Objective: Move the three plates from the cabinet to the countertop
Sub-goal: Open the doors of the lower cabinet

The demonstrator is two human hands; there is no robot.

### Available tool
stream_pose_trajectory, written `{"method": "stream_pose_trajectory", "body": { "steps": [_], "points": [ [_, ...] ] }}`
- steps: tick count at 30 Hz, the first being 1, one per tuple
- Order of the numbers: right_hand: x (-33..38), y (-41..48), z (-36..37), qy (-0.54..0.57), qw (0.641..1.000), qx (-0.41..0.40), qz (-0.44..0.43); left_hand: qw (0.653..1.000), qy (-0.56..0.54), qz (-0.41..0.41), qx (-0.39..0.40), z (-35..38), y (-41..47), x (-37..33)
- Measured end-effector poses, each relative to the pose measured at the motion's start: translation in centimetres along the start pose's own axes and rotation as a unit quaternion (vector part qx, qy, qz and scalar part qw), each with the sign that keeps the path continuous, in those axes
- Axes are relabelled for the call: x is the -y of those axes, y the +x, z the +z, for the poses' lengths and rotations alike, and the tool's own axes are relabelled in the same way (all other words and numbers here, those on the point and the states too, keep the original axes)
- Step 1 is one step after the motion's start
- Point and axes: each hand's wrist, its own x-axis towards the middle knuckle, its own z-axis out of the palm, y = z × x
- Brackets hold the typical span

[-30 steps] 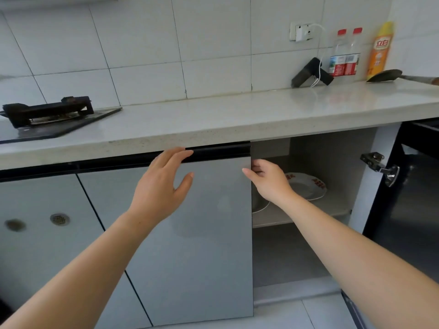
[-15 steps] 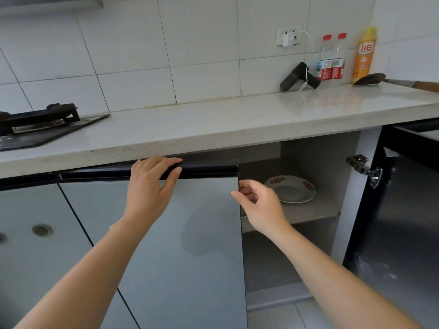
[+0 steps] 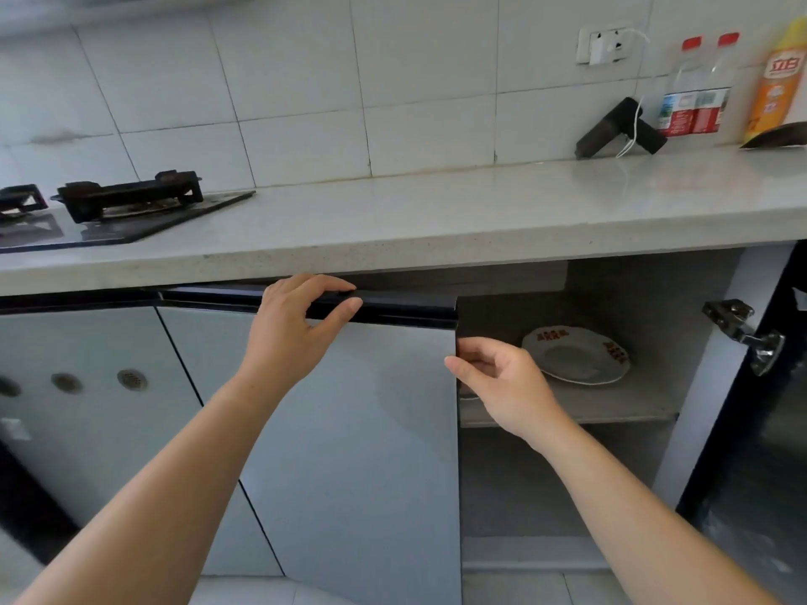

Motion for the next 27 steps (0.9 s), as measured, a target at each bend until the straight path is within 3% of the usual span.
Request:
{"method": "stream_pose_trajectory", "body": {
  "steps": [9,27],
  "points": [
    [-1.0,0.0,0.3,0.082,0.996,0.034,-0.019,1.0,0.013,-0.013,-0.021,0.2,-0.1,-0.6],
    [2.3,-7.2,3.0,0.092,0.994,0.057,0.0,0.998,-0.026,-0.015,0.052,-5.1,-4.4,-1.5]
  ]
}}
